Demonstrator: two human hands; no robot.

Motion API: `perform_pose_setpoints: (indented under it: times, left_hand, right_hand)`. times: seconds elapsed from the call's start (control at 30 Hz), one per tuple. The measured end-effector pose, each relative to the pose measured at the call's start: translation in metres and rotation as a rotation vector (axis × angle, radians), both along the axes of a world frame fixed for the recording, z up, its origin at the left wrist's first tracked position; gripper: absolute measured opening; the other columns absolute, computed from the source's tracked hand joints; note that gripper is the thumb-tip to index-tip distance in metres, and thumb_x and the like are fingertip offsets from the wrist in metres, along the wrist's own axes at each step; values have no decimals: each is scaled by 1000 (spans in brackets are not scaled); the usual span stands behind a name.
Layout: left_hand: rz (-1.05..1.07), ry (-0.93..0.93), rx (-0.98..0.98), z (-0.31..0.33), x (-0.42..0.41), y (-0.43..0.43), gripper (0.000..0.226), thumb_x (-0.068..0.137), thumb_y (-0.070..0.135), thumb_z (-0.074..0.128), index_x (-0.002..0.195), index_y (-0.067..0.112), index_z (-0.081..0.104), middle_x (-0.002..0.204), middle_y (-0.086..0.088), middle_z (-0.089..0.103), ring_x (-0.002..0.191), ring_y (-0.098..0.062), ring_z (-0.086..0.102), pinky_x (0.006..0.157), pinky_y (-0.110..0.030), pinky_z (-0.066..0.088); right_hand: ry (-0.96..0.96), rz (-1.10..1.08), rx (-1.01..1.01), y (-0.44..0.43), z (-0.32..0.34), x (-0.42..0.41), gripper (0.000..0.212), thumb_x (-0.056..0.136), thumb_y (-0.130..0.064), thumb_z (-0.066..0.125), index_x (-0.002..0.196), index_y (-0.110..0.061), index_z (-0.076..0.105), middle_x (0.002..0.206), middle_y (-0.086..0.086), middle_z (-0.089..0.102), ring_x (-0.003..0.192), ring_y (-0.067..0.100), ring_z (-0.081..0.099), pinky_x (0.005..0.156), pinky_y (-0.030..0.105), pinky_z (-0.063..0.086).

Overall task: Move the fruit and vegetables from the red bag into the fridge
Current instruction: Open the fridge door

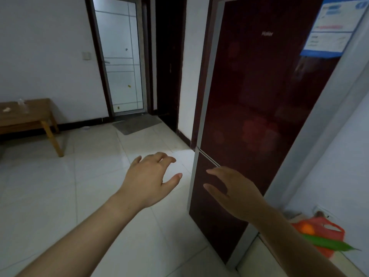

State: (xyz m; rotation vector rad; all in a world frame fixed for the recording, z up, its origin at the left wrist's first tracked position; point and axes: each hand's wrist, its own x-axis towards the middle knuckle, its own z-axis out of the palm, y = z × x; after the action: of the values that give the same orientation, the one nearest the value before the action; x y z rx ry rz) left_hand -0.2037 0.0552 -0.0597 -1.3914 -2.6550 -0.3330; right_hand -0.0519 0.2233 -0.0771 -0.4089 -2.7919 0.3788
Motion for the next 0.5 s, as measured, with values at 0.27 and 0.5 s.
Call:
perform_pose_setpoints:
  times: [0.27, 0.5]
  left_hand:
    - [-122, -112, -29, -17, -90, 99, 50, 88, 58, 39, 133, 34, 43, 138, 12, 47, 100, -13, 60, 105, -39, 38]
    - [-176, -141, -2, -26, -164, 214, 46, 88, 52, 46, 131, 34, 45, 138, 13, 48, 106, -13, 59, 96, -28, 44]
  right_hand:
    - [-29, -137, -72, 64, -16, -80, 48, 88, -53, 46, 128, -27, 52, 131, -11, 53, 119, 5, 47, 94, 15, 27]
    - [103, -254, 15, 173, -14, -141, 44, 87, -43, 57, 127, -24, 54, 131, -5, 53, 121, 10, 46, 93, 16, 28]
